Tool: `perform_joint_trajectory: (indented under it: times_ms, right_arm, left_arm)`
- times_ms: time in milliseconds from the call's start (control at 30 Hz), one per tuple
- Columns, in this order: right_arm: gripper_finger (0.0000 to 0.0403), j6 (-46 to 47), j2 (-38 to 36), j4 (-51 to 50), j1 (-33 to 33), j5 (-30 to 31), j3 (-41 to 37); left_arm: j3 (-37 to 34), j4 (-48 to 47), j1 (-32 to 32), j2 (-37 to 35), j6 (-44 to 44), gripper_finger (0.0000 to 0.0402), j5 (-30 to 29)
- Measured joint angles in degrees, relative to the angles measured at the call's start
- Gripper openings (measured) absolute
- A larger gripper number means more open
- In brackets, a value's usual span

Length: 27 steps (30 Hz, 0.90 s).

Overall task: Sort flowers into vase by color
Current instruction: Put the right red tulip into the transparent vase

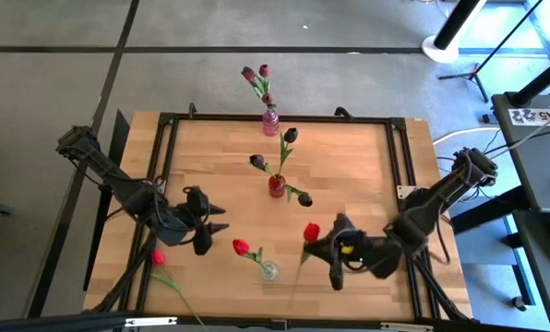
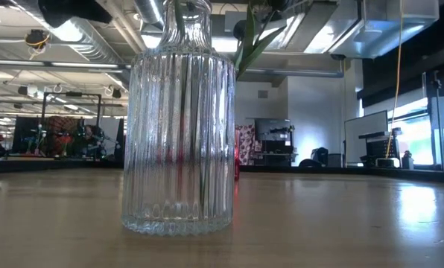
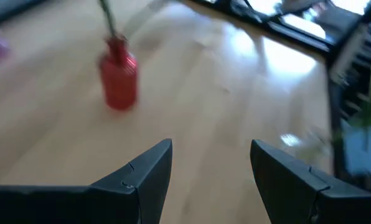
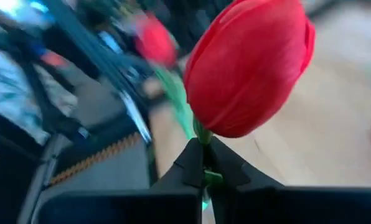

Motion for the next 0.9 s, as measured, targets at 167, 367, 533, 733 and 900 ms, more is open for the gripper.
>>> perform_joint_trajectory:
  times_ms: [167, 367, 533, 733, 900]
  right_arm:
    - [0.0007, -29.24, -0.05, 20.83, -1.52, 1.22, 0.02]
    - [0.0007, -45.77, -0.41, 24.8, -2.94, -2.11, 0.02]
    - [0.0007, -51.39, -0.48, 24.92, -2.86, -4.87, 0.02]
    - [0.0007, -56.22, -0.85, 24.75, -2.82, -10.5, 0.02]
    - [0.0007, -60.14, -1.55, 21.72, -2.85, -16.27, 0.02]
  left_arm:
    - [0.0, 0.0, -1.12, 0.0, -2.93, 0.0212, 7.9]
    - [0.0, -0.08, -3.23, 0.0, -12.89, 0.0212, 15.97]
    - [0.0, -0.24, -5.36, 0.0, -23.52, 0.0212, 18.36]
    - [0.0, -0.26, -8.83, 0.02, -33.98, 0.0212, 21.72]
    - [0.0, -0.24, -13.15, 0.02, -48.4, 0.0212, 21.81]
